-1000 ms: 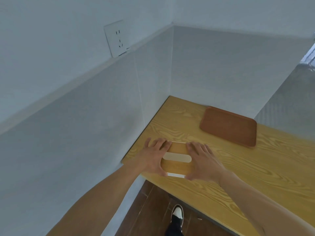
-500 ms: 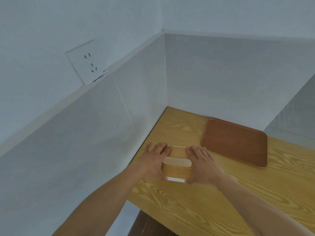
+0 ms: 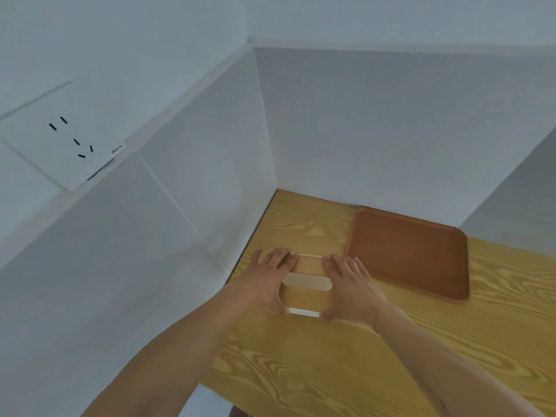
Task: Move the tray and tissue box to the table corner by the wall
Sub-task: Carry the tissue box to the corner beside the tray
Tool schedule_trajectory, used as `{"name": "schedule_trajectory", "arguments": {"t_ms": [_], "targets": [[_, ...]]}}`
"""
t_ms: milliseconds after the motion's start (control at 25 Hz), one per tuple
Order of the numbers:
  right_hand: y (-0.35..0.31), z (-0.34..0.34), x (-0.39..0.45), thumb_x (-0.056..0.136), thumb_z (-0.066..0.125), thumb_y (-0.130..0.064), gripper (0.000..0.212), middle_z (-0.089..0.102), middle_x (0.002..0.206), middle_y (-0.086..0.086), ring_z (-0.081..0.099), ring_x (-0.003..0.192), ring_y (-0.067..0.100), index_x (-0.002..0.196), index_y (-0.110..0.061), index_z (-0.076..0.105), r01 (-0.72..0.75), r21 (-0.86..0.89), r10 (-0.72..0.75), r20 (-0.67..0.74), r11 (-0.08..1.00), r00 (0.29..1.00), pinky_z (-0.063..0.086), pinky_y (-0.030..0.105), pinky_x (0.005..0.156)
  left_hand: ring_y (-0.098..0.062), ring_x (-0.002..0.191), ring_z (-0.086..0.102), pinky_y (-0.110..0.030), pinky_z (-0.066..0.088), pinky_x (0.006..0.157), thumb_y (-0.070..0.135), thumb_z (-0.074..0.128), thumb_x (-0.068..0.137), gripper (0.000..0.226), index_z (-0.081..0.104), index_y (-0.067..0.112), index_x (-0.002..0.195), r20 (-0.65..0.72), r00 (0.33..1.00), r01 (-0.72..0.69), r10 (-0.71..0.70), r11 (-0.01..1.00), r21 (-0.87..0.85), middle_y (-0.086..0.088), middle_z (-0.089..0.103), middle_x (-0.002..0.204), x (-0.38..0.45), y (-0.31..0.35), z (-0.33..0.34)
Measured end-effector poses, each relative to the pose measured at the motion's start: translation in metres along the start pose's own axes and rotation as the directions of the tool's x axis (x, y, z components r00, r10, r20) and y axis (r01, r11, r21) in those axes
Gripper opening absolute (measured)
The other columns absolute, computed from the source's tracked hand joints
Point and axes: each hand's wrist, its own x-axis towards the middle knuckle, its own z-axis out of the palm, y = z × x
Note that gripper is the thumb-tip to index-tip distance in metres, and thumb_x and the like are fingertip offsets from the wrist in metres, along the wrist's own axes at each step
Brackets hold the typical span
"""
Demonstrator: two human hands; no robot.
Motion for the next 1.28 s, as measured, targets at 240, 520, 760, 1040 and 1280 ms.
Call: {"name": "schedule_trajectory", "arguments": {"t_ms": [240,520,760,1040,1280], "targets": [[-0.004,0.009,0.046,0.065,0.075,-0.068,0.130,0.010,0.165,0.008,0.006,0.152,0.027,0.159,-0.014,0.002,-0.065,0.008,0.064,0.048,0.998,0.997,0.003,0.049,0.126,-0.021,0.152,0.003,-0.059,0.001,0.120,0.064,0.076,0.061,0.130,-0.003,0.024,0.156,0.057,0.998,-0.021,0.023,0.999,-0.026,0.001,0.001,0.163,0.032,-0.036,-0.003],[-0.011,0.014,0.111,0.064,0.076,-0.068,0.130,0.012,0.165,0.010,0.006,0.151,0.029,0.158,-0.014,0.004,-0.115,0.011,0.114,0.067,0.993,0.991,0.006,0.051,0.125,-0.024,0.153,-0.003,-0.058,-0.002,0.121,0.056,0.078,0.066,0.132,-0.011,0.021,0.157,0.121,0.993,-0.001,0.005,0.999,-0.032,-0.004,-0.006,0.166,0.076,-0.083,-0.007],[-0.011,0.018,0.139,0.065,0.077,-0.067,0.130,0.008,0.166,0.008,0.002,0.152,0.028,0.159,-0.015,0.002,-0.157,0.049,0.153,0.079,0.986,0.985,0.004,0.052,0.125,-0.025,0.153,-0.012,-0.058,-0.005,0.119,0.047,0.079,0.066,0.133,-0.017,0.021,0.155,0.124,0.992,0.024,-0.018,0.999,-0.046,-0.004,-0.012,0.167,0.100,-0.102,-0.002],[-0.019,0.024,0.127,0.074,0.068,-0.070,0.124,-0.015,0.168,0.006,-0.021,0.152,0.027,0.159,-0.021,-0.008,-0.143,0.064,0.144,0.000,0.988,0.990,0.001,0.058,0.124,-0.022,0.151,-0.022,-0.061,-0.002,0.120,0.035,0.072,0.077,0.121,-0.020,0.023,0.154,-0.011,0.995,0.092,-0.095,0.983,-0.161,-0.002,-0.025,0.165,0.082,-0.096,0.014],[-0.036,0.070,0.077,0.095,0.035,-0.065,0.086,0.002,0.170,0.008,-0.005,0.155,0.026,0.160,-0.018,0.006,-0.121,0.006,0.121,-0.086,0.993,0.989,0.017,0.058,0.122,-0.023,0.153,-0.016,-0.057,0.004,0.121,0.058,0.056,0.085,0.102,-0.005,0.023,0.159,-0.209,0.973,0.069,-0.099,0.987,-0.143,-0.005,-0.017,0.167,0.023,-0.078,0.067]]}}
